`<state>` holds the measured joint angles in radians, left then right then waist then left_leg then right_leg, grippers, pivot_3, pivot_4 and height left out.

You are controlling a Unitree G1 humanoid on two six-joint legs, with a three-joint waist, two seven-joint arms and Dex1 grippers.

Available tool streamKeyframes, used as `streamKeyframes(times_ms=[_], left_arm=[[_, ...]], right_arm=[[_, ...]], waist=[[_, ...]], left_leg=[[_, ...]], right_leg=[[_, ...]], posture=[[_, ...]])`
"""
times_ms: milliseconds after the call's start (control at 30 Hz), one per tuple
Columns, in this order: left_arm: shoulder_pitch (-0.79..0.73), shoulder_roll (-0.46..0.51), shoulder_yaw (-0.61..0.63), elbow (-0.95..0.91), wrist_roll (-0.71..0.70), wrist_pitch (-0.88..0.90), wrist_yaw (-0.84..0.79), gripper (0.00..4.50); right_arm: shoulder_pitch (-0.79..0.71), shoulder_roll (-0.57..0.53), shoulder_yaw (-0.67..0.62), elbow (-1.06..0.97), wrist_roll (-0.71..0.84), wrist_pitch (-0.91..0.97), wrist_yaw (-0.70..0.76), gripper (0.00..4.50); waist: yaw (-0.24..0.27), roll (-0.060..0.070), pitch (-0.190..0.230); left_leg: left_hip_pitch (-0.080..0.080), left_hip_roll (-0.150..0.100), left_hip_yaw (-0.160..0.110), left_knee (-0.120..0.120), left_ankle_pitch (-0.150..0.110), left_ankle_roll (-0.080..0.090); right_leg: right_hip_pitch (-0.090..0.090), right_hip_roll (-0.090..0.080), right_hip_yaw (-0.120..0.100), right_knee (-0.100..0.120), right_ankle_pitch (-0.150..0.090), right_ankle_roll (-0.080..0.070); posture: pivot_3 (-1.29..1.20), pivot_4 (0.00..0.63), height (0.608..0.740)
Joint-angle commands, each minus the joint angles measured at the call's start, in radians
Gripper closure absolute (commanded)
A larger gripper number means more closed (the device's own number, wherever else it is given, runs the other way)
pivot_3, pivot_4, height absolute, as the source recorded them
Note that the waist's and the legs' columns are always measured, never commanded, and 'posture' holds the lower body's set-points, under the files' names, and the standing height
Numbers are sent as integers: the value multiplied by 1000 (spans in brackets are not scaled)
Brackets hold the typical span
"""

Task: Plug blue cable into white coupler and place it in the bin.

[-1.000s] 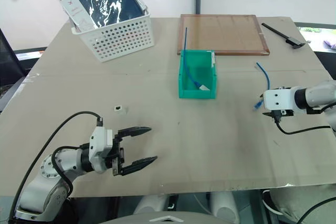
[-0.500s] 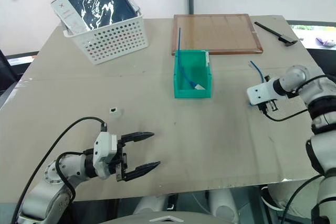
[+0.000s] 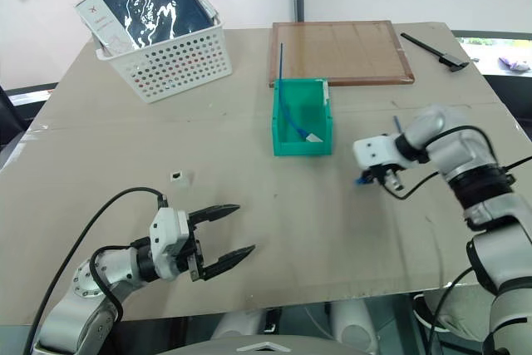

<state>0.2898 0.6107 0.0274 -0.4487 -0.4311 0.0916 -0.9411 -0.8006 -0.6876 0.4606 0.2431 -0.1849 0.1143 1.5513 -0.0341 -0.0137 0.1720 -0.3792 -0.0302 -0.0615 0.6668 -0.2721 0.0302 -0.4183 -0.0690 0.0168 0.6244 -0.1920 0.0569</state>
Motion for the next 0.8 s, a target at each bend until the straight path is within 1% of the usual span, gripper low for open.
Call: streamKeyframes(times_ms=[33,67,100,200,267,300,333,400,433,467,500,533,600,633,667,700,767,800], left_arm=[[-25,7,-1,-14,23,26,36,0],[-29,11,0,-13,33,29,43,0],[-36,22,8,-15,40,47,51,0],[-62,71,29,-8,34,77,26,0],[-76,88,23,-1,43,84,23,0],[-81,91,19,2,47,85,23,0],[-89,93,12,6,52,88,24,0],[-109,94,-5,12,71,97,33,0],[-122,92,-15,18,76,102,33,0],[-134,90,-23,23,80,106,33,0],[-148,90,-35,29,91,118,37,0],[-161,90,-46,35,99,129,39,0],[-202,88,-72,55,110,146,32,0],[-226,84,-82,68,114,150,28,0],[-254,81,-94,85,117,149,20,0],[-278,79,-104,101,119,150,13,0],[-314,78,-118,129,123,157,3,0],[-344,74,-134,147,130,165,-1,0]], right_arm=[[17,125,62,-203,-10,229,-49,4396],[19,146,75,-220,-20,256,-64,4396],[13,183,97,-203,-46,269,-102,4396],[-29,317,161,-83,-105,290,-220,4396],[-47,362,179,-24,-129,262,-269,4396],[-53,375,179,-2,-135,249,-288,3709],[-53,378,176,11,-131,241,-290,3380],[-38,374,141,-4,-100,265,-290,2373],[-24,361,118,-27,-86,271,-296,2085],[-10,347,95,-56,-72,276,-301,1577],[14,331,58,-107,-44,294,-303,1180],[37,318,21,-159,-15,316,-307,323],[125,267,-86,-322,95,353,-279,323],[177,234,-140,-401,151,365,-260,323],[238,207,-204,-484,214,378,-249,323],[286,196,-259,-546,270,396,-254,323],[375,191,-364,-630,344,428,-321,323],[450,165,-410,-663,350,373,-337,323]], waist=[[0,0,0],[1,0,0],[2,0,0],[8,-1,-1],[4,-2,-2],[0,-3,-3],[-3,-3,-3],[-5,-2,-4],[-5,-2,-4],[-2,-2,-4],[3,-2,-3],[4,-2,-3],[2,-1,-3],[19,-2,-3],[25,-1,-3],[30,0,-2],[29,0,-1],[25,0,-1]], left_leg=[[0,0,0,0,0,0],[0,-1,-1,0,0,0],[0,-1,-1,0,0,0],[-1,-2,-1,1,0,-1],[0,-2,-1,1,0,-1],[1,-1,-1,1,0,-1],[1,-1,-1,0,0,-2],[2,-1,-1,0,0,-3],[2,-1,-1,0,0,-3],[2,-1,-1,0,0,-3],[1,-1,-2,0,0,-3],[1,-1,-2,0,0,-3],[0,-2,-2,0,0,-3],[0,-2,-2,0,0,-3],[-3,-2,-5,0,0,-3],[-3,-2,-5,0,0,-3],[-4,-2,-5,0,-1,-3],[-4,-2,-4,0,-1,-3]], right_leg=[[0,0,0,0,0,0],[0,4,-1,0,0,0],[0,4,-1,0,0,0],[0,4,-1,0,0,1],[0,5,-1,0,0,1],[0,5,-1,1,0,1],[0,6,-1,1,0,0],[1,6,-1,1,0,0],[1,6,-1,1,0,0],[1,6,-1,1,0,0],[1,6,-1,1,0,0],[1,6,-2,1,0,0],[0,6,-1,1,1,1],[-1,5,-1,1,1,1],[-1,5,-4,-1,0,1],[-1,5,-5,-1,0,1],[-2,5,-5,-1,0,1],[-2,5,-4,-1,0,1]], posture=[[0,150,740],[0,150,740],[0,150,740],[0,150,740],[0,150,740],[0,150,740],[0,150,740],[0,150,740],[0,150,740],[0,150,740],[0,150,740],[0,150,740],[0,150,740],[0,150,740],[0,150,740],[0,150,740],[0,150,740],[0,150,740]])
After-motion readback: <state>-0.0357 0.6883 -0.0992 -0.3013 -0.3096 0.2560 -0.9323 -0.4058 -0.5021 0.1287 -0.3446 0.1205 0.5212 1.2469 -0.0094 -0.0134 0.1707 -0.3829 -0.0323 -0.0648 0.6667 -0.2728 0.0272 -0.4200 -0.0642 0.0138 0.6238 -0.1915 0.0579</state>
